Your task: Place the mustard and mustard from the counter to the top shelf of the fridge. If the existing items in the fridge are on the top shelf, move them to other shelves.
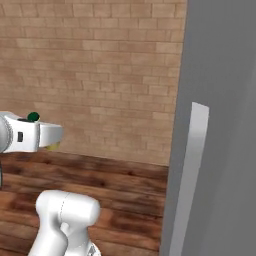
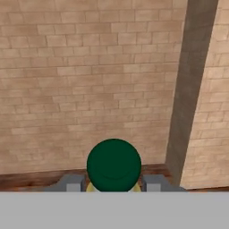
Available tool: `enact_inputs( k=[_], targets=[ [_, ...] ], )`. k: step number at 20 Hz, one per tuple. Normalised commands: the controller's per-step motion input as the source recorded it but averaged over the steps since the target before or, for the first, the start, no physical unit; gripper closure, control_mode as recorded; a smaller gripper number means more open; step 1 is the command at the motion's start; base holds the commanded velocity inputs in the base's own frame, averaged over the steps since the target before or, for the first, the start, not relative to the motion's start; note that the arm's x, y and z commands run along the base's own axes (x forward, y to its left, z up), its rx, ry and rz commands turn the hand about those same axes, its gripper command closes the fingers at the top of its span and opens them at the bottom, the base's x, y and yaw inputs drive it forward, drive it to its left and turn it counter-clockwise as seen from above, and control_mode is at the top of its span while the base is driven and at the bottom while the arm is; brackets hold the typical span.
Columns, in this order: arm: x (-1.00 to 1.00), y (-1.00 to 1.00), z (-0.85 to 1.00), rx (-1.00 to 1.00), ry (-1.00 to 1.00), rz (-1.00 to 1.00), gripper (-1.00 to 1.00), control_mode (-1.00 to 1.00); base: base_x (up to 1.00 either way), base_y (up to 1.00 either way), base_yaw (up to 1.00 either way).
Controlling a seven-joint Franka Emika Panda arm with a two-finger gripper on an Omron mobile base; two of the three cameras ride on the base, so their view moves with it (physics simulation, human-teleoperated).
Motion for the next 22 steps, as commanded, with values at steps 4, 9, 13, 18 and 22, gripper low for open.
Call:
enact_inputs(
  k=[4, 9, 13, 18, 22],
  targets=[
    [0.00, 0.00, 0.00, 0.00, 0.00, 0.00, 1.00, 1.00, 1.00, 0.00, 0.00],
    [0.00, 0.00, 0.00, 0.00, 0.00, 0.00, 1.00, 1.00, 1.00, 0.00, -0.01],
    [0.00, 0.00, 0.00, 0.00, 0.00, 0.00, 1.00, 1.00, 1.00, 0.00, -0.06],
    [0.00, 0.00, 0.00, 0.00, 0.00, 0.00, 1.00, 1.00, 0.46, 0.14, -0.72],
    [0.00, 0.00, 0.00, 0.00, 0.00, 0.00, 1.00, 1.00, 0.00, 0.14, -0.97]
  ],
)
